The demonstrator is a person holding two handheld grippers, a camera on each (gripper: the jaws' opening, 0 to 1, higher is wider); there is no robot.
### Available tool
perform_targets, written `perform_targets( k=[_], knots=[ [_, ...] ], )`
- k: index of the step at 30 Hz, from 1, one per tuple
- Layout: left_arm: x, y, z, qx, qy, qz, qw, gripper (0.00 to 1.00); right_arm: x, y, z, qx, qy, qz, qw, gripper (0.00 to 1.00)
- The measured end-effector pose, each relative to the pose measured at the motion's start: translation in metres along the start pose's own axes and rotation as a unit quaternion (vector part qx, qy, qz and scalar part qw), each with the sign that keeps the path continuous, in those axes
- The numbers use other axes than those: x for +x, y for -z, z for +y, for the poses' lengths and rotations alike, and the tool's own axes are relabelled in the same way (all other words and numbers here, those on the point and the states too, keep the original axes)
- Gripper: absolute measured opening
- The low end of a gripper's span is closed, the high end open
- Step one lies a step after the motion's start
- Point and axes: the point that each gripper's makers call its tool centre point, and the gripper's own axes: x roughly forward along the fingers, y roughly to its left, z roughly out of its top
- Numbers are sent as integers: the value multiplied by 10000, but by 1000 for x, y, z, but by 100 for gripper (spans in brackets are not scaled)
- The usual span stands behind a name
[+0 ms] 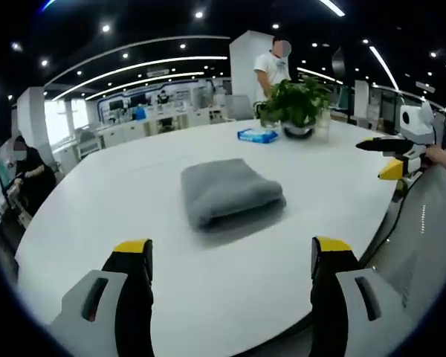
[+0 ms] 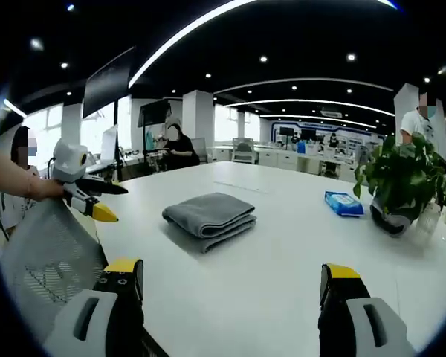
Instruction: Open the folded towel by lifting each exposed corner and separating the folded layers until the towel lies flat within the target outline without major curled edges
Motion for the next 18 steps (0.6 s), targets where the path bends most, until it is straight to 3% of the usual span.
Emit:
perform_targets(
  k=[18],
  knots=[
    [0, 4, -1, 118, 11, 107, 9999, 87, 0, 4, 3, 29, -46, 85, 9999, 100]
  ],
)
